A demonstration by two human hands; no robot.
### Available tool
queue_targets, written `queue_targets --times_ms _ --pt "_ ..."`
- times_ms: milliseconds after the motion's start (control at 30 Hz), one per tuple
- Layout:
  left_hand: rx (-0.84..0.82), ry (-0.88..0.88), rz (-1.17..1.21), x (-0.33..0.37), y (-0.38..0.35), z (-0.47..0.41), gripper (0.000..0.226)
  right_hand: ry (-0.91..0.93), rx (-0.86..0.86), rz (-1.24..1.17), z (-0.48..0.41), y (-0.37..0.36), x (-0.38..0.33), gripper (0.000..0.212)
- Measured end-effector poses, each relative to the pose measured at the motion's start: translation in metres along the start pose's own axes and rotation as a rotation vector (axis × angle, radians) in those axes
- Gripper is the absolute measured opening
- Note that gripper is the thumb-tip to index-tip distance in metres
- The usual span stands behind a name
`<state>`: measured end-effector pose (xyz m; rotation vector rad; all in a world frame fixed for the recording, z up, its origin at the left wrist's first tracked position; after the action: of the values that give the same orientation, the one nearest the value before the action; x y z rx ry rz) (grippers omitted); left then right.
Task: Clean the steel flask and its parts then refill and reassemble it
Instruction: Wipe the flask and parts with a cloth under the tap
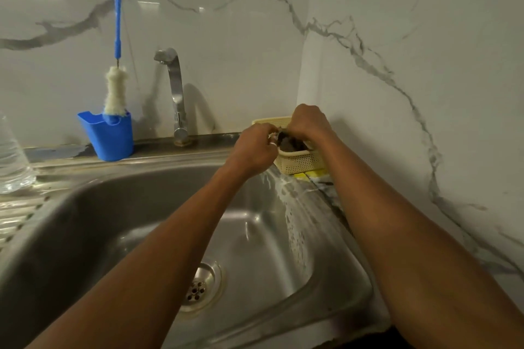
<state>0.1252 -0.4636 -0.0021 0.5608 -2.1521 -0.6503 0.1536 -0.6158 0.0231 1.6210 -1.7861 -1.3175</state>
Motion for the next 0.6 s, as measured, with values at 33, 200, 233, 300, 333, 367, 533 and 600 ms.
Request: queue_targets --times_ms 33,200,233,300,333,367,533,600 --pt "0.009 0.012 0.019 0.0 0.004 0.001 0.038 -0.026 0.02 -0.062 -0.002 0.008 0.0 0.034" --pt "0.033 0.148 0.163 0.003 0.029 0.014 0.048 -0.128 0.091 -0.4 0.004 0.059 -0.015 0.03" --pt "0.043 0.173 0.188 0.006 0.035 0.019 0.048 -0.156 0.111 -0.473 0.01 0.072 -0.019 0.029" --pt "0.048 0.228 0.229 0.007 0.044 0.028 0.047 -0.229 0.131 -0.617 0.022 0.092 -0.026 0.024" --pt "0.046 0.262 0.249 0.006 0.049 0.034 0.045 -0.274 0.13 -0.692 0.03 0.102 -0.03 0.017" --pt "0.039 0.296 0.275 0.004 0.052 0.039 0.04 -0.336 0.119 -0.78 0.04 0.107 -0.032 0.01" --pt "0.035 0.61 0.725 -0.002 0.066 0.074 0.021 -0.682 -0.23 -1.309 0.111 0.092 -0.058 0.023" --pt "0.033 0.661 0.79 -0.002 0.077 0.097 0.022 -0.743 -0.377 -1.291 0.145 0.07 -0.069 0.028"
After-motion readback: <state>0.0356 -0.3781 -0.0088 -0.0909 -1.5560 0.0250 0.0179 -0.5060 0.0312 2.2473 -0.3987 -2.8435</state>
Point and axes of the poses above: each hand's wrist, its own z-axis away from the middle knuckle, its own y-axis out of the back of the hand, x = y × z, the point moved 4 cm from there along -z, towards the middle knuckle, and after that the axes turned 13 degrees about x, right-handed, at the moved point
